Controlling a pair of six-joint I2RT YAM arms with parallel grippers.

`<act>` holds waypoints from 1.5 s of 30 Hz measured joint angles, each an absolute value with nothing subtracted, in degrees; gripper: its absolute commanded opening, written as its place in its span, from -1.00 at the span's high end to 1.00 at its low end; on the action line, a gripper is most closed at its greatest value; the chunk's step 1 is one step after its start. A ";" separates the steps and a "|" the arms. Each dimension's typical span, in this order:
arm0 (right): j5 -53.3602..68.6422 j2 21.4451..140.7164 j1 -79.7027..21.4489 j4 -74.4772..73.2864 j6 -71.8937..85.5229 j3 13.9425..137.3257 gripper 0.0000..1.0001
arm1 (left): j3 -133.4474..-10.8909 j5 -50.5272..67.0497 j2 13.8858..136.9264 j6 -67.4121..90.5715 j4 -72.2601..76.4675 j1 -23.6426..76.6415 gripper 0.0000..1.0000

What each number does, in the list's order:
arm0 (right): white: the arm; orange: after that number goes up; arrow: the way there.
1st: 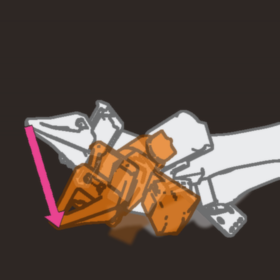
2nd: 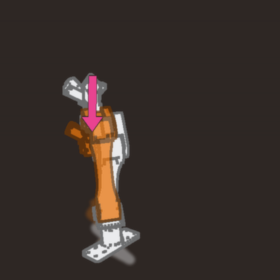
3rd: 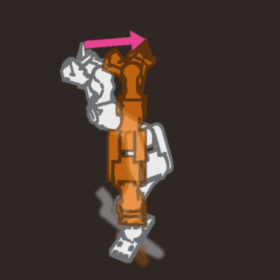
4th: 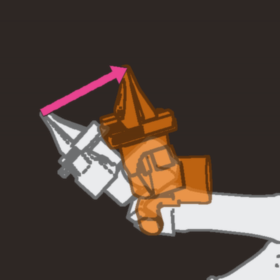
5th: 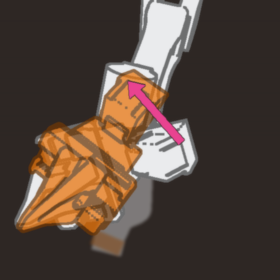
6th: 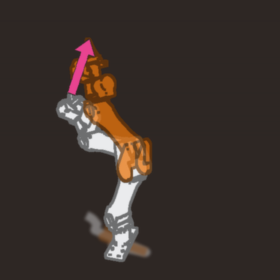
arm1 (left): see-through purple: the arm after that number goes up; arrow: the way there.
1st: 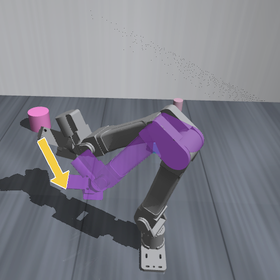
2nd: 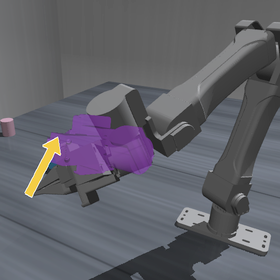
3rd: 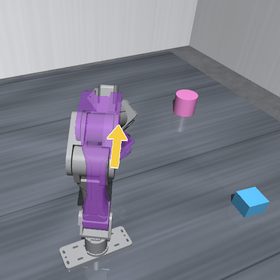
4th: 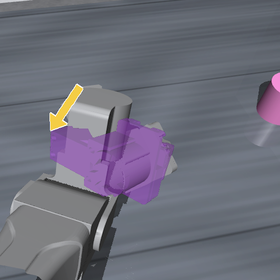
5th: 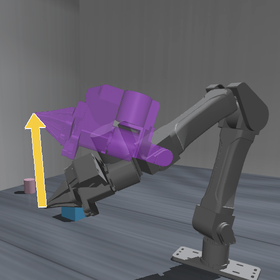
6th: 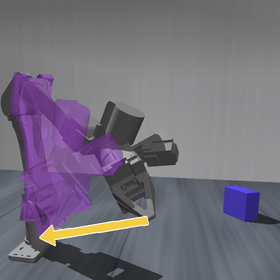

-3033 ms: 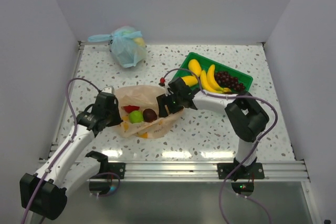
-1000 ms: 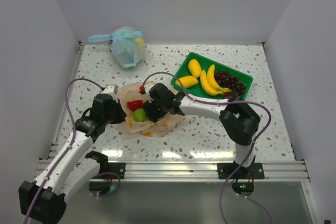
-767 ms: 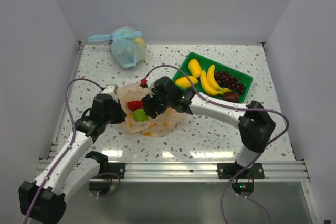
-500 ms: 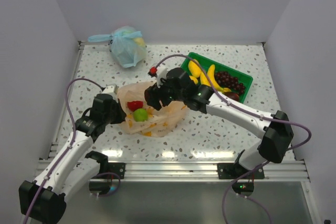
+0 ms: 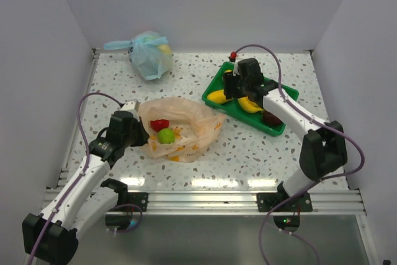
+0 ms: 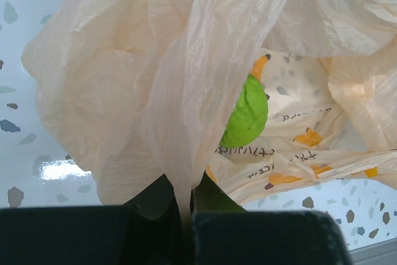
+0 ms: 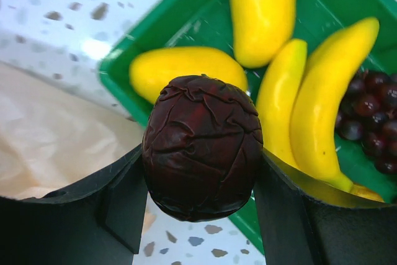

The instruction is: Untie the knot of the plastic bag and take out the fruit

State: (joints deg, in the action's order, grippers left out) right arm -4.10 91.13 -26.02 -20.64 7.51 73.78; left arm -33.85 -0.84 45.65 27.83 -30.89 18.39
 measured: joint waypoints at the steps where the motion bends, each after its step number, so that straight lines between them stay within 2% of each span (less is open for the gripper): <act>1: -4.23 92.68 -24.93 -20.78 7.62 73.45 0.31 | -33.85 -0.84 45.65 27.83 -30.87 18.39 0.98; 4: -4.62 97.30 -22.85 -21.74 8.08 73.01 -0.05 | -33.85 -0.84 45.65 27.83 -30.87 18.39 0.97; 5: -4.71 98.37 -22.55 -22.04 8.21 73.01 -0.48 | -33.85 -0.84 45.65 27.83 -30.87 18.39 0.98; 8: -5.04 100.57 -22.09 -23.14 9.19 72.84 -0.91 | -33.85 -0.84 45.65 27.83 -30.87 18.39 0.96; 9: -4.99 100.66 -22.06 -23.22 9.32 72.75 -0.96 | -33.85 -0.86 45.65 27.83 -30.89 18.39 0.95; 16: -3.29 99.00 -22.09 -23.20 9.61 72.75 -0.97 | -33.85 -0.86 45.65 27.83 -30.89 18.39 0.94; 21: -0.58 93.45 -23.94 -23.09 10.94 72.73 -0.96 | -33.85 -0.86 45.63 27.83 -30.87 18.39 0.94; 30: 5.32 86.94 -39.22 -18.50 16.71 72.79 -0.96 | -33.85 -0.84 45.65 27.83 -30.87 18.39 0.94; 35: 8.82 89.41 -46.72 -14.68 21.26 73.76 -0.96 | -33.85 -0.84 45.65 27.83 -30.87 18.39 0.94; 45: 11.05 105.12 -56.62 -7.42 28.27 76.01 -0.89 | -33.85 -0.86 45.63 27.83 -30.87 18.39 0.95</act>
